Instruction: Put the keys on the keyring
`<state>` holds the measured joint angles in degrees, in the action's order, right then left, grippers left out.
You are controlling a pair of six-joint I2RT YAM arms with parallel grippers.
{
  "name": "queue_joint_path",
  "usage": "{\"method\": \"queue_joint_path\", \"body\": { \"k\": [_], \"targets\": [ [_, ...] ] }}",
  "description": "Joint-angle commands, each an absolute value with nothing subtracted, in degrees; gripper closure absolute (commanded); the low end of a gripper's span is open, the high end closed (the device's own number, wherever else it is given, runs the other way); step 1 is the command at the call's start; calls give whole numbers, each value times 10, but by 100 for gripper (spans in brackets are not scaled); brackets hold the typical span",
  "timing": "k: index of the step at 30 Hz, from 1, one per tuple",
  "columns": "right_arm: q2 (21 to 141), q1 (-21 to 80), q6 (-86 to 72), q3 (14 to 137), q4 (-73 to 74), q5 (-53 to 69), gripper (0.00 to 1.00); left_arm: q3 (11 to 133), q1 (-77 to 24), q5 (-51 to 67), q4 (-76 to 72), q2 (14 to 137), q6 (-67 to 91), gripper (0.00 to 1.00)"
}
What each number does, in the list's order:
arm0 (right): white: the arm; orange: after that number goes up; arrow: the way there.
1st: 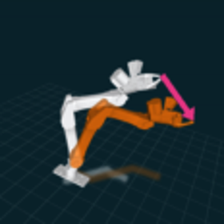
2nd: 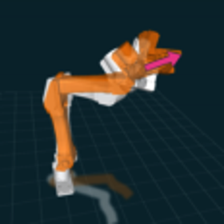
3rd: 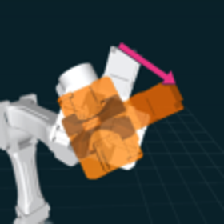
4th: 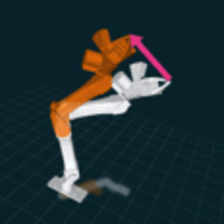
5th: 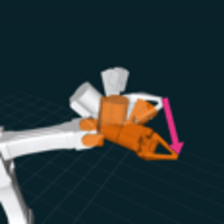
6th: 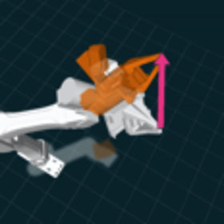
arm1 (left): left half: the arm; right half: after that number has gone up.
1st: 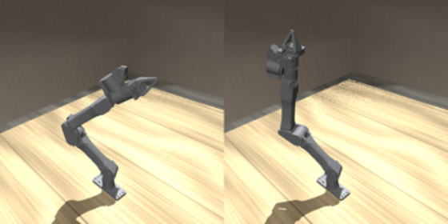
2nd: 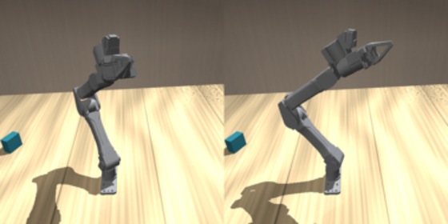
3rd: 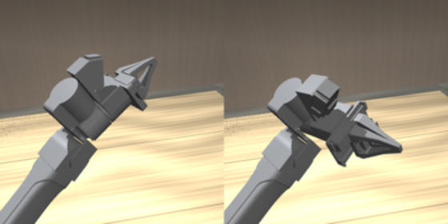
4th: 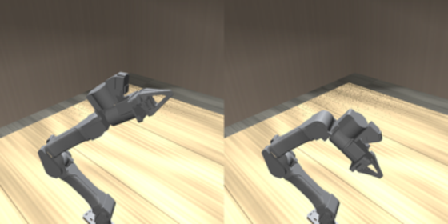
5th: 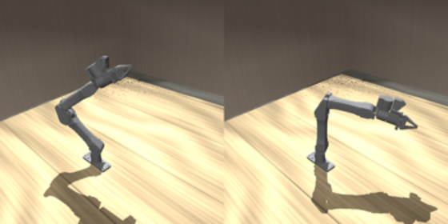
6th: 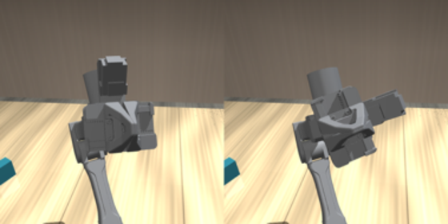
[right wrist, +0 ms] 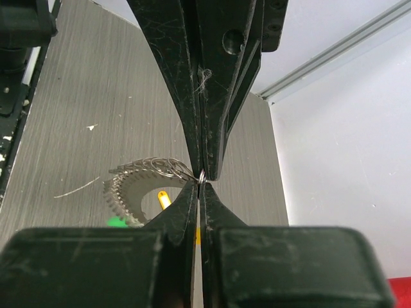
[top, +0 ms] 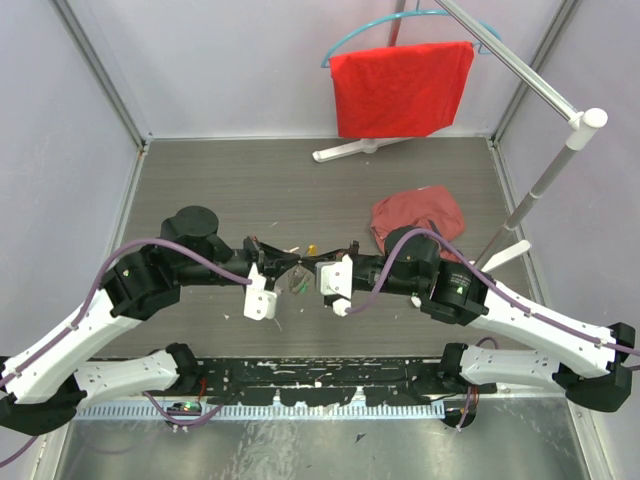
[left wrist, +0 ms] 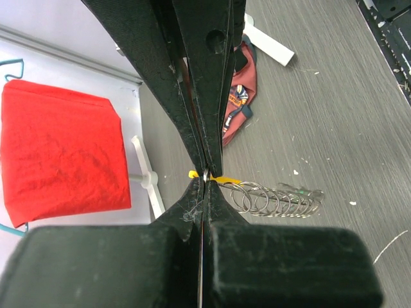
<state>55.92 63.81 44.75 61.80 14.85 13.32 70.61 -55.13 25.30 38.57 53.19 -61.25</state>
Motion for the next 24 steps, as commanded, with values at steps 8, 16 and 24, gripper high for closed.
{"method": "queue_joint_path", "body": {
  "k": [8, 16, 24],
  "targets": [
    [525, 640, 447, 633, 100, 157, 99, 689, -554, 295, 304, 486, -560, 63],
    [486, 640, 417, 628, 59, 243, 99, 643, -554, 340, 190, 430, -475, 64],
    [463, 640, 372, 609, -24, 278, 93, 579, -554, 359, 37, 396, -377, 66]
  ]
}}
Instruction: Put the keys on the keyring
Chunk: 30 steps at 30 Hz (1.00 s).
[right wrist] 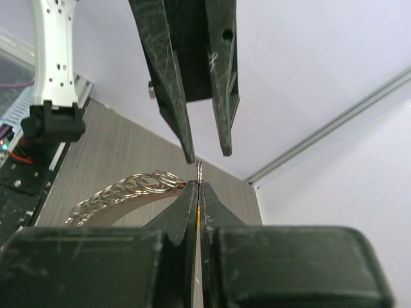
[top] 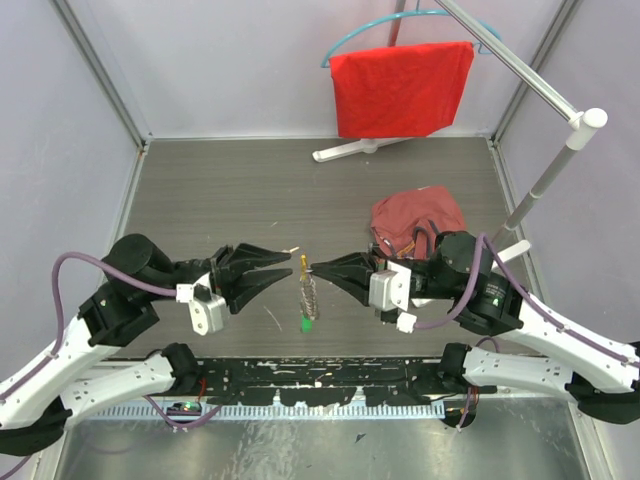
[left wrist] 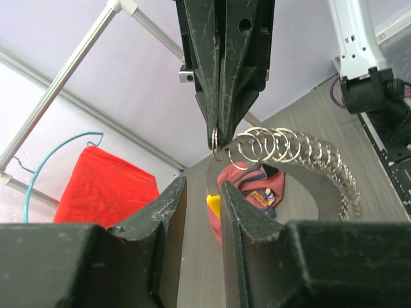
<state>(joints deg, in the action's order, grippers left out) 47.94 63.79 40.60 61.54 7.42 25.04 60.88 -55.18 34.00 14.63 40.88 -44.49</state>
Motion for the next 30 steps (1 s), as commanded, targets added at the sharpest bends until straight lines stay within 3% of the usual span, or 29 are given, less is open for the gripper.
{"method": "queue_joint_path", "body": {
  "k": [1, 4, 7, 30],
  "targets": [
    [461, 640, 366, 603, -40, 279, 91, 573, -555, 361, 18, 396, -362, 66],
    [461, 640, 352, 599, -64, 284, 91, 558, -554, 368, -19, 396, -341, 66],
    [465, 640, 351, 603, -70, 292, 99, 545, -554, 371, -60, 400, -322, 67],
    [474, 640, 337, 604, -106, 329, 99, 518, -554, 443, -218, 431, -222, 71]
  ]
}}
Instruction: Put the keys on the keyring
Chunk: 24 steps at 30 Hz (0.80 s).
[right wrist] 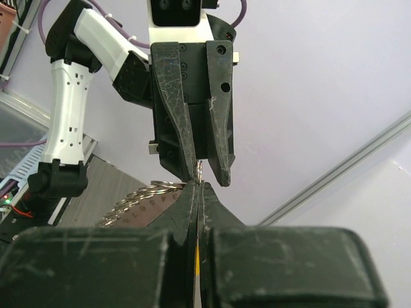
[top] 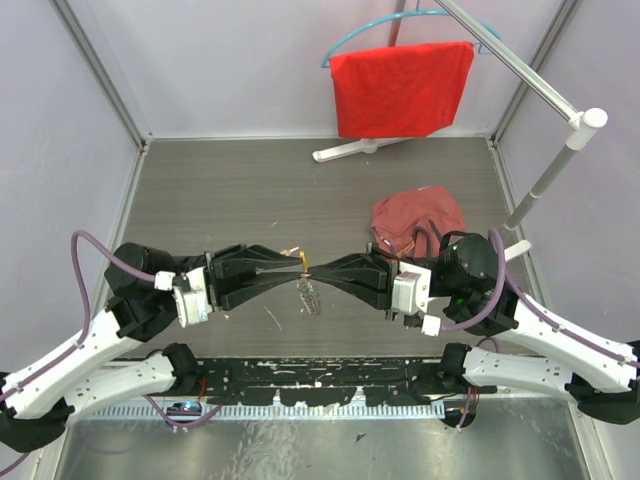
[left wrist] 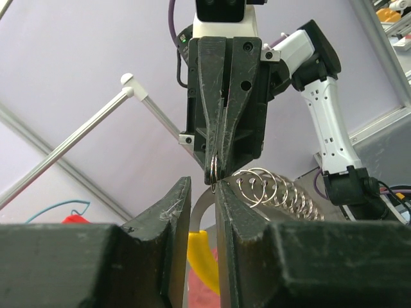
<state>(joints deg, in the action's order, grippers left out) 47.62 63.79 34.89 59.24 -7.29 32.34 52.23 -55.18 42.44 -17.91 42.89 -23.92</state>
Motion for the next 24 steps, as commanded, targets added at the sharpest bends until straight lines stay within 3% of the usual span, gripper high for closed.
{"method": "queue_joint_path", "body": {
  "k": [1, 4, 9, 14, 15, 18, 24],
  "targets": [
    [474, 640, 337, 605, -106, 330, 99, 518, -554, 444, -219, 431, -220, 72],
    [475, 640, 336, 605, -103, 332, 99, 519, -554, 445, -223, 435, -217, 78],
    [480, 640, 341, 604, -99, 332, 99, 522, -554, 451, -229, 443, -210, 100],
    [484, 640, 354, 607, -80, 327, 99, 524, -554, 450, -228, 443, -207, 100],
    [483, 640, 356, 608, -76, 323, 97, 525, -554, 448, -224, 443, -207, 100],
    [476, 640, 365, 612, -60, 310, 78, 538, -554, 442, -185, 443, -217, 100],
    [460, 640, 395, 634, 16, 281, 62, 576, -554, 423, -52, 438, -276, 100]
  ]
}}
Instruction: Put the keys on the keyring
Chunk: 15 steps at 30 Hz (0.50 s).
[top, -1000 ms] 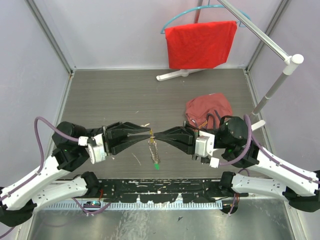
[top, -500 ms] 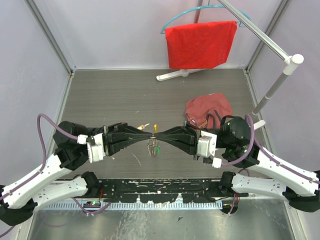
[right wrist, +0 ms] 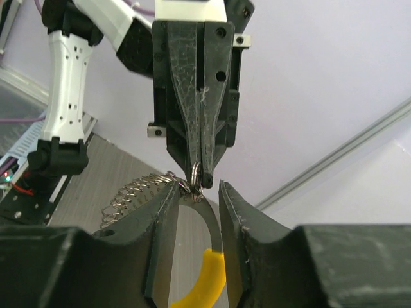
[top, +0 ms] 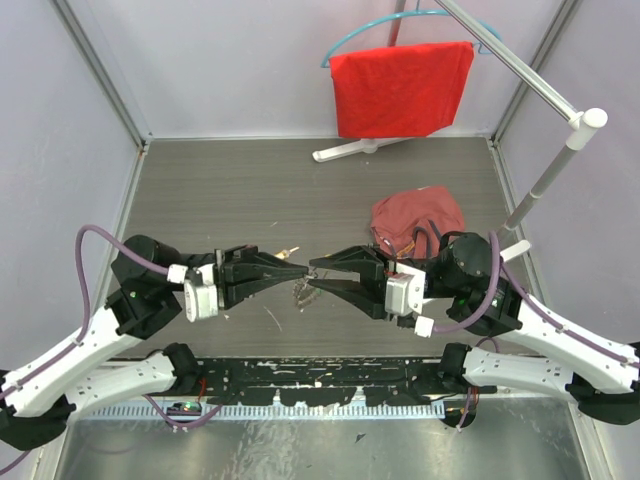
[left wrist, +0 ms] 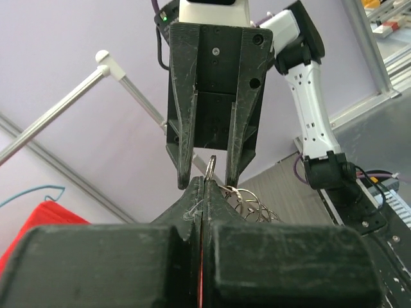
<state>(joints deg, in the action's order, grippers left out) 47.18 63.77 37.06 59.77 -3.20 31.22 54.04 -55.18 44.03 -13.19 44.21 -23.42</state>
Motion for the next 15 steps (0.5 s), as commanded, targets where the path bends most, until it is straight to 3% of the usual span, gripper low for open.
{"method": "queue_joint_path", "body": {
  "k": [1, 15],
  "targets": [
    [459, 640, 402, 639, 34, 273, 62, 582, -554, 417, -28, 438, -288, 100],
    [489, 640, 408, 708, 193, 187, 65, 728, -554, 303, 339, 494, -465, 100]
  ]
}}
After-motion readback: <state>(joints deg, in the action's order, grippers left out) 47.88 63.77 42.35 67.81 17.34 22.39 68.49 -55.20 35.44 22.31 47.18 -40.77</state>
